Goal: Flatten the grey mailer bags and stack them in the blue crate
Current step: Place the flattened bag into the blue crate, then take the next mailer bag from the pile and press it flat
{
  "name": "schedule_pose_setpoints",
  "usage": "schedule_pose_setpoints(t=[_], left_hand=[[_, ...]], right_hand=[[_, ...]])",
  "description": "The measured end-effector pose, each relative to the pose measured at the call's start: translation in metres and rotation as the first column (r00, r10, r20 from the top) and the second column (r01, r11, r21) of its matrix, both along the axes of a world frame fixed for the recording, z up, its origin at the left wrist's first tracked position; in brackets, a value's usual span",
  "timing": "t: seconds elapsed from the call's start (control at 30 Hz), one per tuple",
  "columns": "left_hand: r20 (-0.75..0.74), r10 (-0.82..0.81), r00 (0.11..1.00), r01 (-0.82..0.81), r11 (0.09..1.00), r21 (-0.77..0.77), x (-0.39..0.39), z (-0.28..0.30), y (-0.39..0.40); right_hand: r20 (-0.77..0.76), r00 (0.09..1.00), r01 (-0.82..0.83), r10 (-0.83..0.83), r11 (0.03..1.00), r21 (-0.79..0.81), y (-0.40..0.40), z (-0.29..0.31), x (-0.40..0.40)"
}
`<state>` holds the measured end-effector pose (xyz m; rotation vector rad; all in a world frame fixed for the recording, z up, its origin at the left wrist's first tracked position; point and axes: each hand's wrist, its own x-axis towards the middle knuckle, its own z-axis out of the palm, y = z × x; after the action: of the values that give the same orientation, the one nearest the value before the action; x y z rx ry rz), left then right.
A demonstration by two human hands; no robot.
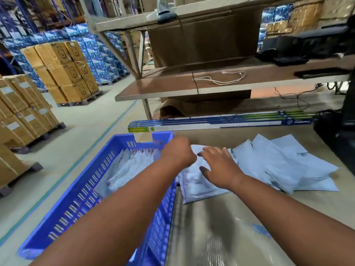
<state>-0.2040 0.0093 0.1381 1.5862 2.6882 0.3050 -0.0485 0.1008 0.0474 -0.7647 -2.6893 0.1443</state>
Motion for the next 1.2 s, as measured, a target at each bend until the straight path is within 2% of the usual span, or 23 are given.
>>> schedule_pose_setpoints(t=[0.13, 0.2, 0.3, 0.47, 0.6, 0.73, 0.9, 1.0, 1.13, 1.2], left_hand=[[0.059, -0.203, 0.977, 0.211, 0.961, -0.178, 0.039, -0.053, 0.037], [0.049, -0.199, 0.979, 0.205, 0.945, -0.255, 0.047, -0.083, 0.046], [-0.063, -0.189, 0.98, 0.165, 0.947, -0.276, 0.048, -0.12, 0.044], [-0.242, -0.185, 0.953, 0.117, 0.956, -0.268, 0.045, -0.15, 0.031], [-0.249, -0.204, 0.947, 0.146, 0.962, -0.233, 0.051, -0.157, 0.024], [-0.165, -0.338, 0.927, 0.299, 0.928, -0.22, 0.067, -0.156, 0.014], [-0.033, -0.484, 0.874, 0.474, 0.866, -0.158, 0.109, -0.17, -0.018], [-0.063, -0.556, 0.829, 0.548, 0.829, -0.11, 0.138, -0.18, -0.042], [-0.087, -0.612, 0.786, 0.613, 0.79, -0.017, 0.17, -0.19, -0.069], [-0.099, -0.617, 0.781, 0.621, 0.784, 0.017, 0.177, -0.197, -0.081]], right_hand=[[0.22, 0.969, 0.129, -0.116, 0.99, -0.048, 0.03, -0.028, 0.039], [0.284, 0.95, 0.17, -0.131, 0.979, -0.116, 0.038, -0.041, 0.052], [0.326, 0.94, 0.156, -0.103, 0.978, -0.14, 0.043, -0.059, 0.066], [0.382, 0.923, 0.091, -0.05, 0.992, -0.09, 0.045, -0.078, 0.071], [0.381, 0.923, 0.045, -0.061, 0.998, 0.051, 0.043, -0.082, 0.075], [0.379, 0.925, -0.041, 0.0, 0.994, 0.101, 0.033, -0.078, 0.096], [0.376, 0.92, -0.117, 0.112, 0.993, -0.008, 0.009, -0.073, 0.154], [0.299, 0.941, -0.148, 0.156, 0.988, -0.05, -0.005, -0.09, 0.196], [0.18, 0.978, -0.081, 0.106, 0.987, -0.14, -0.031, -0.108, 0.245], [0.175, 0.981, -0.042, 0.084, 0.973, -0.229, -0.041, -0.113, 0.258]])
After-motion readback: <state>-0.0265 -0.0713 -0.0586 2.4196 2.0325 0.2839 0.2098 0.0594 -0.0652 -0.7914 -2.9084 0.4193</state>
